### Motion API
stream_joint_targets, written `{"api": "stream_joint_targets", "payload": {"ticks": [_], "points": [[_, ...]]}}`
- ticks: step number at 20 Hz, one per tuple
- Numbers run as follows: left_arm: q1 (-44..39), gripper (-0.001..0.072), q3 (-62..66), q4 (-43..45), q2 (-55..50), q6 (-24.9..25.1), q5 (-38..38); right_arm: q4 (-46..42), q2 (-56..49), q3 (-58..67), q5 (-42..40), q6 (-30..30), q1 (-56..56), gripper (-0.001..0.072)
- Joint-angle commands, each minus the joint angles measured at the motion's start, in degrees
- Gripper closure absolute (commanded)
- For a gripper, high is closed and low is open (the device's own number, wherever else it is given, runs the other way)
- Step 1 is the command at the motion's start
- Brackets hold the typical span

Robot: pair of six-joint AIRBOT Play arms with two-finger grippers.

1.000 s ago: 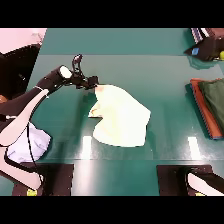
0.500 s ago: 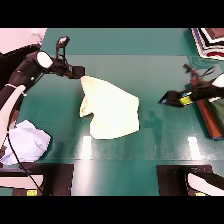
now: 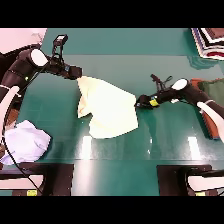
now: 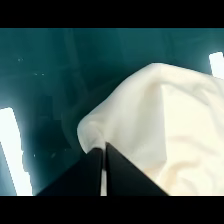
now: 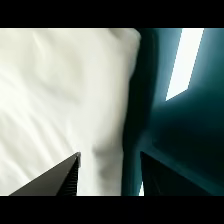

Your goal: Fold the shirts.

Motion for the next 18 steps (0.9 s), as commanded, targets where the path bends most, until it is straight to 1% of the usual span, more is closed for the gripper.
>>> {"api": "stream_joint_targets", "payload": {"ticks": [1,2,3,5,8,11,13,16,18], "points": [[-0.02,0.0678,-0.02,0.11,0.13,0.09,-1.38,0.81,-4.96,6.73,-0.79,-0.33,2.93,0.0475],[-0.02,0.0678,-0.02,0.07,0.17,0.09,-2.27,0.85,-5.29,7.98,-0.28,-0.33,2.93,0.0609],[-0.02,0.0679,0.00,-0.02,0.28,0.09,-3.34,0.63,-5.27,8.87,-0.24,-0.33,2.82,0.0699],[0.00,0.0680,0.02,0.02,1.09,0.07,-5.11,0.26,-3.89,10.23,-0.24,-0.33,1.77,0.0697],[0.00,0.0680,0.04,0.63,7.80,0.09,-4.22,-5.75,3.30,13.33,1.84,-0.31,-0.90,0.0698],[0.00,0.0680,0.04,1.79,20.24,0.09,-2.36,-11.78,13.40,19.96,9.60,-0.35,-4.63,0.0698],[-0.02,0.0680,0.04,1.36,29.14,0.07,-2.38,-13.29,20.31,24.76,14.03,-0.33,-6.93,0.0698],[0.00,0.0680,0.04,1.27,41.13,0.07,-2.82,-14.36,28.72,31.58,17.07,-0.31,-9.77,0.0698],[-0.02,0.0680,0.11,0.90,47.41,-0.94,-2.78,-14.32,32.94,34.88,17.27,-0.20,-11.43,0.0697]]}}
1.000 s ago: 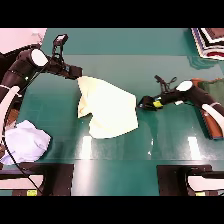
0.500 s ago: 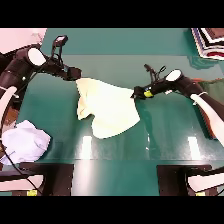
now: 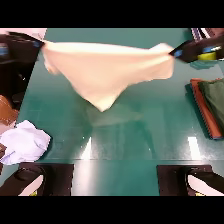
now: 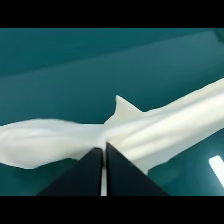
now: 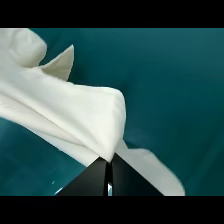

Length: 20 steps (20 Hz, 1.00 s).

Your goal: Fold the shirts.

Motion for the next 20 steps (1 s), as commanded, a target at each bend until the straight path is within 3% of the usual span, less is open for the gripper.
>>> {"api": "stream_joint_targets", "payload": {"ticks": [1,6,11,15,17,20], "points": [[0.07,0.0680,0.59,-0.22,11.17,-2.08,-0.20,-2.08,8.33,6.56,2.64,0.20,-3.23,0.0698],[0.07,0.0681,4.63,-4.35,10.23,-2.45,-6.51,-1.97,10.93,10.69,2.97,2.36,-5.51,0.0699],[0.07,0.0681,0.52,-4.74,-3.39,-2.14,-23.85,-2.40,-0.59,11.37,10.43,4.46,-0.81,0.0699],[-3.87,0.0681,-14.03,-4.20,-10.10,-0.26,-21.49,-13.07,-11.69,11.34,20.31,6.95,5.90,0.0699],[-9.22,0.0681,-22.27,-4.24,-10.34,-0.33,-17.70,-15.34,-14.47,11.13,21.55,7.87,7.37,0.0699],[-16.76,0.0678,-29.62,-4.48,-10.34,-0.37,-18.56,-15.58,-12.98,5.57,20.52,7.93,6.97,0.0699]]}}
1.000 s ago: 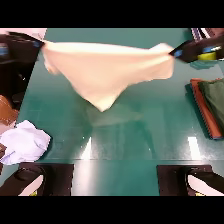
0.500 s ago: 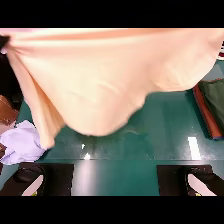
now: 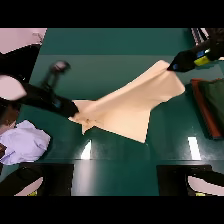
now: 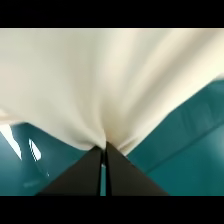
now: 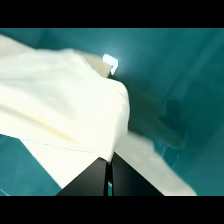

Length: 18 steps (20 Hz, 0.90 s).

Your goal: Fold the shirts.

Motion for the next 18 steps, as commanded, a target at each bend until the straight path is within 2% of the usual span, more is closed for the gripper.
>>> {"api": "stream_joint_targets", "payload": {"ticks": [1,2,3,4,7,11,15,18], "points": [[-7.50,0.0676,-8.48,-0.83,-0.92,0.28,0.59,-2.36,0.15,-5.86,1.07,0.70,0.28,0.0699],[-8.31,0.0608,-8.68,-1.62,-0.92,0.33,1.46,-2.34,1.29,-8.17,0.07,0.70,-0.33,0.0698],[-8.37,0.0320,-8.48,-2.19,-0.92,0.31,2.67,-2.25,2.51,-10.54,-1.22,0.70,-1.09,0.0699],[-8.22,0.0158,-7.91,-1.99,-0.92,0.24,4.55,-2.21,3.80,-12.63,-2.49,0.70,-1.79,0.0699],[-4.33,0.0159,-3.30,0.98,-0.92,-0.42,6.82,-1.79,6.93,-17.27,-5.31,0.68,-3.41,0.0699],[10.23,0.0159,0.13,4.66,-1.53,-2.01,11.91,-1.79,8.98,-19.47,-7.23,0.68,-3.85,0.0698],[19.39,0.0159,0.11,4.09,-9.94,-2.25,11.17,-1.77,8.92,-19.47,-9.07,0.68,-3.82,0.0698],[23.76,0.0159,0.11,-0.04,-19.06,-2.25,9.64,-1.77,8.94,-19.47,-8.98,0.68,-3.78,0.0698]]}}
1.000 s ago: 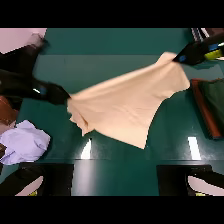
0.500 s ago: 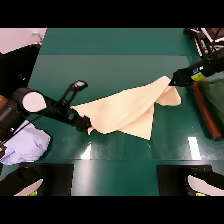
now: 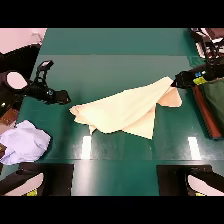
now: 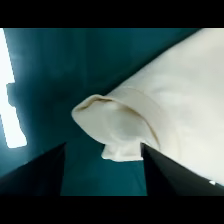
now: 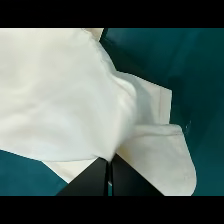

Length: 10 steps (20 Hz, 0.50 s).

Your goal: Fold the shirts.

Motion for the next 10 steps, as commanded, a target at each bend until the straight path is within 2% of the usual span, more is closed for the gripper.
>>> {"api": "stream_joint_targets", "payload": {"ticks": [1,5,10], "points": [[6.29,0.0159,0.20,-5.66,-9.73,-0.13,-1.66,0.02,0.20,-0.22,-0.55,0.02,0.02,0.0698],[9.29,0.0159,-0.48,-14.12,-15.74,0.09,-2.45,0.02,0.20,-0.22,-0.57,0.02,0.07,0.0698],[9.27,0.0159,-0.48,-19.19,-16.61,2.93,-2.32,0.04,0.20,-0.22,-1.33,0.02,0.07,0.0698]]}}
